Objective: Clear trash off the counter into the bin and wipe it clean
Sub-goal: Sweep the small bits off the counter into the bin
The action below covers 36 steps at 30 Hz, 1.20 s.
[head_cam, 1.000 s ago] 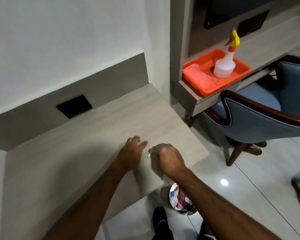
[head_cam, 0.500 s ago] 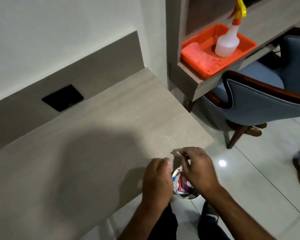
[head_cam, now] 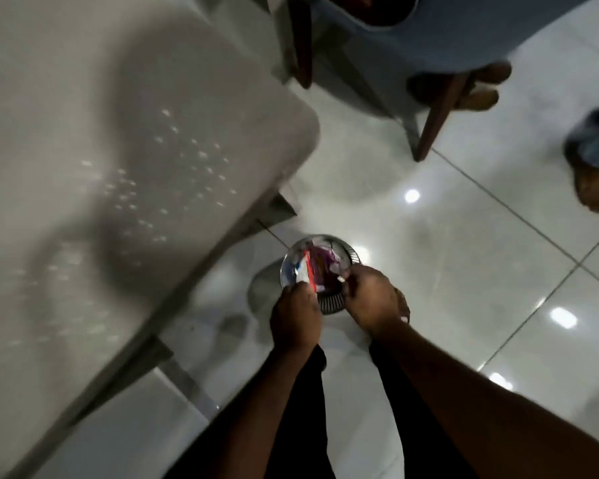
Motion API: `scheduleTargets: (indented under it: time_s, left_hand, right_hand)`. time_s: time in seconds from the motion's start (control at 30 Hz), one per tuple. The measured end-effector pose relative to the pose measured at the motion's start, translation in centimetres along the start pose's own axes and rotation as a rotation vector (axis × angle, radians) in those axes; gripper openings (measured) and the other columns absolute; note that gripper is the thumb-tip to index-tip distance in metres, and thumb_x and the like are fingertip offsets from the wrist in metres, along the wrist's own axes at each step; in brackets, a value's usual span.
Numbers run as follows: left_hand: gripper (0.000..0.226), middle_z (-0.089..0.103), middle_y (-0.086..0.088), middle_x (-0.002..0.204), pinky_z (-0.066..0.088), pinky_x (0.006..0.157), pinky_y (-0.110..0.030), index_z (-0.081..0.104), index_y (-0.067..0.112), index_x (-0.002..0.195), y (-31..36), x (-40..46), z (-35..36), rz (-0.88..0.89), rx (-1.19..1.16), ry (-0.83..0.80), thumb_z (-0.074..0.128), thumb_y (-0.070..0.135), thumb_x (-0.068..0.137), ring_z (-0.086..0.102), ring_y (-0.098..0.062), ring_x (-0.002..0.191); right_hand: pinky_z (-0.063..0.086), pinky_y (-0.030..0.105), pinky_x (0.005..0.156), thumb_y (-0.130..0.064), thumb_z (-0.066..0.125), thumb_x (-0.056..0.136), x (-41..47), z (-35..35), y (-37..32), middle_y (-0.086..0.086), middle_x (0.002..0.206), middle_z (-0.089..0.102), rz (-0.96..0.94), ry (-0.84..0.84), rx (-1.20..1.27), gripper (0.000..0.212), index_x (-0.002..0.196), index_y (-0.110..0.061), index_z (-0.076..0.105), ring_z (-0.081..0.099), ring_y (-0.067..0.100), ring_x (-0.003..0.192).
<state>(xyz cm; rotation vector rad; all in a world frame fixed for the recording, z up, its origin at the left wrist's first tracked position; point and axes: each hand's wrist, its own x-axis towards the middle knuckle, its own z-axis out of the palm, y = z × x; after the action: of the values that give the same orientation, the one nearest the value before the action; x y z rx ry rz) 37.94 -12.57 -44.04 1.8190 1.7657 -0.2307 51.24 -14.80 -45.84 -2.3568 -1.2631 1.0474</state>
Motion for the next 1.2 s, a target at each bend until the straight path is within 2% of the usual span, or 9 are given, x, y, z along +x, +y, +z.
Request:
scheduleTargets:
  time_s: [0.17, 0.23, 0.37, 0.5, 0.57, 0.73, 0.83, 1.0, 1.2]
  left_hand:
    - [0.015, 0.073, -0.017, 0.095, 0.057, 0.073, -0.043, 0.068, 0.010, 0.086, -0.7, 5.2, 6.3, -0.115, -0.058, -0.032, 0.054, 0.015, 0.089, 0.068, -0.038, 0.090]
    - [0.016, 0.074, -0.015, 0.103, 0.057, 0.078, -0.042, 0.068, 0.012, 0.100, -0.9, 6.7, 7.6, -0.110, -0.040, -0.068, 0.058, 0.019, 0.091, 0.068, -0.036, 0.098]
    - [0.042, 0.067, -0.017, 0.123, 0.055, 0.088, -0.044, 0.053, 0.009, 0.131, -0.2, 7.9, 7.6, -0.090, 0.057, -0.093, 0.055, 0.017, 0.091, 0.063, -0.036, 0.112]
    - [0.054, 0.060, -0.019, 0.136, 0.050, 0.101, -0.042, 0.046, 0.002, 0.141, 4.5, 4.5, 2.1, 0.200, 0.059, 0.044, 0.036, 0.024, 0.093, 0.058, -0.033, 0.125]
    - [0.047, 0.062, -0.020, 0.135, 0.052, 0.104, -0.041, 0.052, -0.002, 0.137, 7.7, 2.0, -1.7, 0.425, 0.059, 0.206, 0.045, 0.016, 0.094, 0.059, -0.031, 0.125]
    - [0.041, 0.064, -0.025, 0.131, 0.050, 0.106, -0.041, 0.057, -0.009, 0.130, 16.0, -2.3, -15.1, 0.795, -0.027, 0.683, 0.055, 0.000, 0.089, 0.059, -0.033, 0.126]
    - [0.044, 0.060, -0.029, 0.133, 0.049, 0.108, -0.045, 0.053, -0.012, 0.132, 18.7, -0.8, -24.4, 0.703, 0.014, 0.796, 0.054, 0.003, 0.090, 0.057, -0.038, 0.126]
    - [0.067, 0.045, -0.033, 0.145, 0.032, 0.119, -0.049, 0.036, -0.014, 0.142, 16.7, 6.6, -36.6, 0.332, 0.123, 0.730, 0.052, 0.029, 0.093, 0.040, -0.043, 0.138]
    - [0.088, 0.030, -0.033, 0.155, 0.024, 0.120, -0.056, 0.029, -0.007, 0.147, 7.6, 14.9, -41.1, -0.043, 0.107, 0.535, 0.058, 0.051, 0.087, 0.023, -0.045, 0.146]
  right_hand:
    - [0.047, 0.031, 0.064, -0.018, 0.065, 0.080, 3.8, 4.8, 4.6, 0.014, 0.084, 0.072, 0.057, -0.050, -0.045, 0.010, 0.089, -0.018, 0.065, 0.068, 0.036, 0.080]
    - [0.050, 0.033, 0.065, -0.019, 0.063, 0.083, 5.0, 5.7, 5.6, 0.015, 0.085, 0.072, 0.056, -0.077, -0.048, 0.011, 0.093, -0.016, 0.066, 0.068, 0.037, 0.079]
    - [0.055, 0.036, 0.070, -0.017, 0.055, 0.085, 6.0, 5.6, 6.6, 0.014, 0.086, 0.074, 0.074, -0.099, 0.022, 0.016, 0.095, -0.017, 0.067, 0.068, 0.035, 0.077]
    - [0.051, 0.022, 0.077, -0.011, 0.050, 0.089, 4.7, 1.6, 4.7, 0.007, 0.096, 0.075, 0.007, 0.008, 0.230, 0.026, 0.105, -0.016, 0.069, 0.069, 0.025, 0.085]
    - [0.047, 0.018, 0.081, -0.008, 0.050, 0.090, 3.7, -2.0, 2.8, 0.003, 0.101, 0.075, -0.049, 0.105, 0.340, 0.027, 0.108, -0.017, 0.069, 0.069, 0.019, 0.091]
    - [0.052, 0.048, 0.096, 0.000, 0.053, 0.093, 2.1, -13.7, -4.8, 0.003, 0.114, 0.071, -0.143, 0.184, 0.533, 0.031, 0.118, -0.012, 0.065, 0.065, 0.019, 0.106]
    - [0.050, 0.041, 0.100, -0.001, 0.052, 0.093, 2.4, -20.1, -11.5, 0.007, 0.121, 0.070, -0.314, 0.237, 0.411, 0.035, 0.124, -0.012, 0.063, 0.064, 0.021, 0.111]
    - [0.043, 0.031, 0.106, -0.003, 0.050, 0.094, 4.9, -26.9, -22.6, 0.012, 0.127, 0.066, -0.569, 0.319, 0.234, 0.037, 0.129, -0.007, 0.060, 0.060, 0.025, 0.118]
    - [0.041, 0.035, 0.110, -0.002, 0.055, 0.089, 9.3, -29.7, -31.6, 0.016, 0.127, 0.065, -0.790, 0.342, 0.072, 0.038, 0.126, -0.002, 0.061, 0.059, 0.026, 0.121]
